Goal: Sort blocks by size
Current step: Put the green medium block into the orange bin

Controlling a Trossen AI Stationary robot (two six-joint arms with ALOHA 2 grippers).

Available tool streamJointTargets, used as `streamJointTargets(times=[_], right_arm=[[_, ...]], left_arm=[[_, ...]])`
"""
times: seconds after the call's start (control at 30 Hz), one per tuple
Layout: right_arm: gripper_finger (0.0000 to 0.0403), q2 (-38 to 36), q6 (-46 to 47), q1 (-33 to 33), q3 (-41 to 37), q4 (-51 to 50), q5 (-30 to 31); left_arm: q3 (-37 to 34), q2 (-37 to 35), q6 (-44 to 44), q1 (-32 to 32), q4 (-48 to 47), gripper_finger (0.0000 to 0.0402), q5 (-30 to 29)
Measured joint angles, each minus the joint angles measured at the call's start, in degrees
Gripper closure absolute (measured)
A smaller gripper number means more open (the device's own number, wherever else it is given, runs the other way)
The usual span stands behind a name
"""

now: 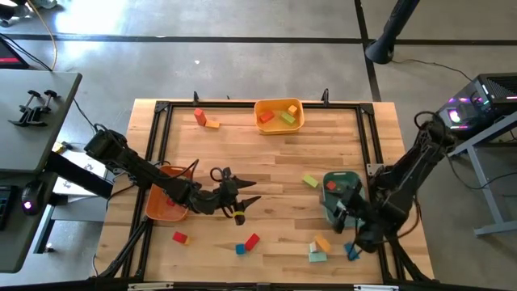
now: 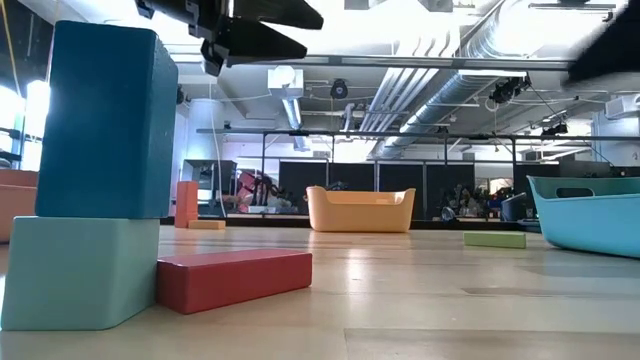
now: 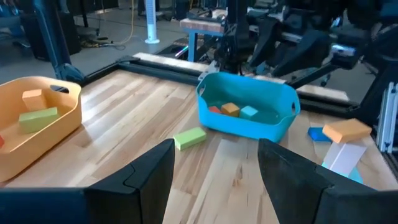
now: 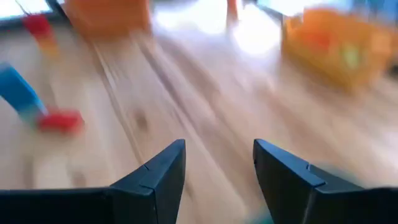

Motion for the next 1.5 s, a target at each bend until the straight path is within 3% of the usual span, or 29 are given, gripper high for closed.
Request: streamJointTargets(times=[0.17,0.27,0.37,0.77,0.97,1.13,1.3,1.5], right_arm=[[0.0218,0.36,-12.16,0.66,0.0,11.27,12.3],[0.0218,1.72,-19.96,-0.81,0.0,17.27,15.87],[0.0218,3.55,-25.29,-3.55,0.0,21.88,15.05],[0.0218,6.72,-39.5,-20.03,0.0,31.27,-7.22],[0.0218,7.0,-46.28,-34.62,0.0,34.85,-31.13],[0.0218,7.0,-51.67,-41.68,0.0,33.91,-35.78],[0.0218,8.72,-53.29,-49.88,0.0,29.45,-50.19],[0.0218,13.99,-61.26,-57.05,2.0,25.64,-55.37]], left_arm=[[0.0,0.0,3.08,0.02,4.44,0.0186,0.0],[0.0,0.0,5.48,0.02,7.22,0.0186,0.0],[0.0,0.0,7.78,0.02,9.61,0.0186,0.0],[0.0,0.0,10.39,3.72,11.67,0.0186,-0.07],[0.0,0.0,11.5,6.15,9.7,0.0186,0.0],[0.0,0.0,11.53,7.14,5.15,0.0186,-0.01],[0.0,0.0,11.51,7.69,2.04,0.0186,-0.01],[0.0,0.0,11.93,7.57,1.91,0.0186,-0.04]])
